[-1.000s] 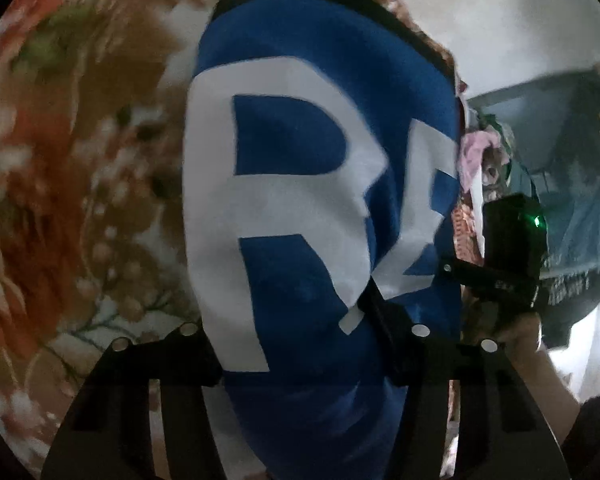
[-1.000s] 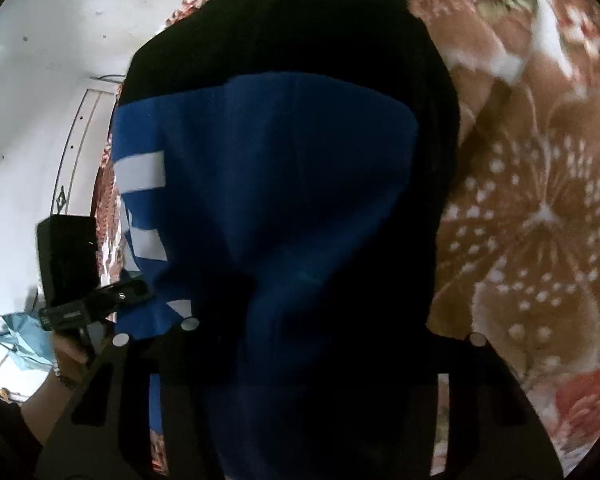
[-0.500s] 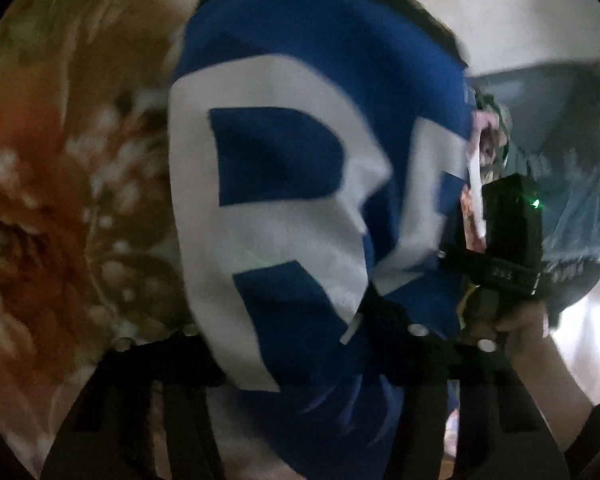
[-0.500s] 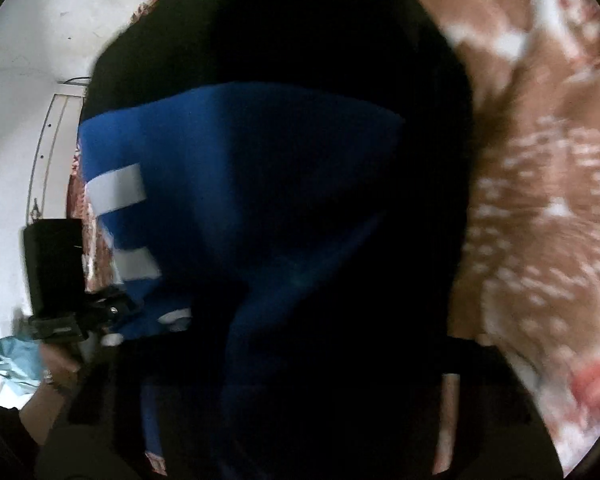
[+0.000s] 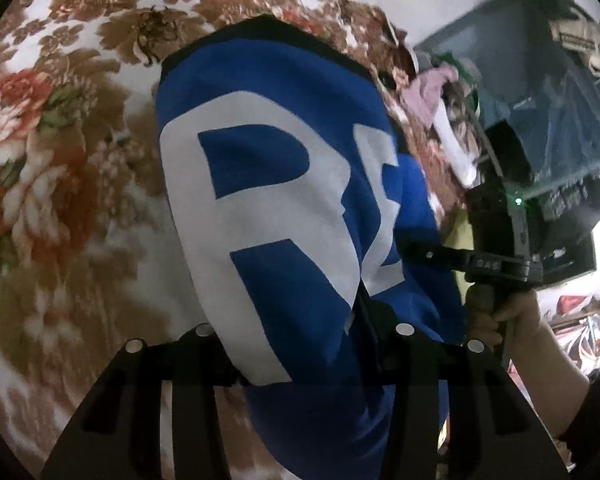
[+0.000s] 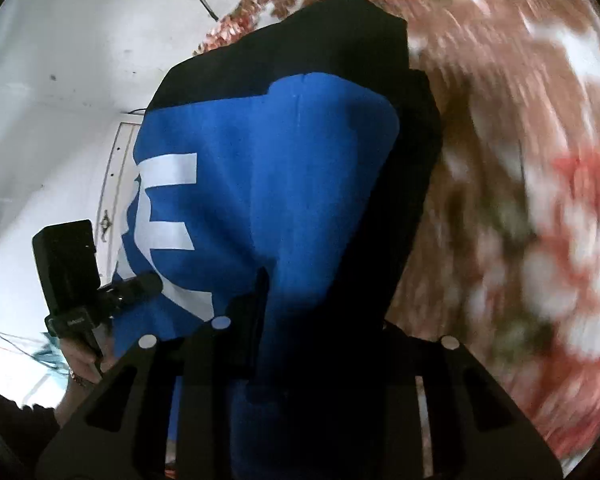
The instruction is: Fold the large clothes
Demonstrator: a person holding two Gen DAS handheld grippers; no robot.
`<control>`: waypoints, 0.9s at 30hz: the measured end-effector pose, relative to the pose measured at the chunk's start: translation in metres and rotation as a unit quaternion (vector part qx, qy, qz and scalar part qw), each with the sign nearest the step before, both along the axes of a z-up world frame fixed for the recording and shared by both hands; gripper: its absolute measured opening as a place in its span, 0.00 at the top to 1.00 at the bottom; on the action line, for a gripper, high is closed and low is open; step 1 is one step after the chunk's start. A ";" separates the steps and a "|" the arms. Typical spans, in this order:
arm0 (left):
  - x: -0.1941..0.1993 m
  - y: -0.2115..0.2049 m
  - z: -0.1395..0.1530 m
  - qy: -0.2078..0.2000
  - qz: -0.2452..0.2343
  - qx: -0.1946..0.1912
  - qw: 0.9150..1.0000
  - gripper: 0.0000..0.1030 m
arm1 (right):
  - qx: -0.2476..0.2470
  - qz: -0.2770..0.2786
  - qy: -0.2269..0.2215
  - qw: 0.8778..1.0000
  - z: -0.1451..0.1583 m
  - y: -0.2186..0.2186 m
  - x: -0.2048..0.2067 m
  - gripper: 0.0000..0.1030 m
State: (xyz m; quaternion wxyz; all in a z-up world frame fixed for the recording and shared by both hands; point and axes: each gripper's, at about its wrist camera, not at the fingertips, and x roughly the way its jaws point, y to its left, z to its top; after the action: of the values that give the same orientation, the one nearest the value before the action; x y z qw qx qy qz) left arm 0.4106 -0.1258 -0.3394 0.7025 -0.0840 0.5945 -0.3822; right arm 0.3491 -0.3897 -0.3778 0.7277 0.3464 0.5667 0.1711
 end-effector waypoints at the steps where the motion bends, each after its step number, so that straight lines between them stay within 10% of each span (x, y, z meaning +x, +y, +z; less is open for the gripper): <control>1: -0.014 -0.002 0.004 0.007 0.001 0.008 1.000 0.58 | 0.004 0.004 0.007 1.000 0.000 0.000 -0.016 0.72; 9: -0.099 -0.023 0.037 -0.008 -0.039 0.026 0.999 0.58 | 0.046 -0.038 -0.009 0.998 0.026 -0.046 -0.124 0.72; 17: -0.148 -0.196 0.070 -0.022 -0.199 -0.019 0.979 0.58 | 0.008 -0.204 -0.048 0.978 0.085 -0.170 -0.258 0.72; 20: -0.169 -0.287 0.082 -0.028 -0.284 -0.043 0.958 0.58 | -0.022 -0.284 -0.053 0.957 0.110 -0.225 -0.310 0.72; 27: -0.197 -0.491 0.111 -0.058 -0.472 -0.128 0.870 0.58 | -0.097 -0.474 -0.088 0.871 0.159 -0.329 -0.394 0.71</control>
State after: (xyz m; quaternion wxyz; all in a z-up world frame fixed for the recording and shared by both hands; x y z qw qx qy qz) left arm 0.2137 -0.6172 -0.2282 0.4545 0.1398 0.4672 -0.7454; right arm -0.0454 -0.7188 -0.2191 0.7984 0.4844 0.2819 -0.2203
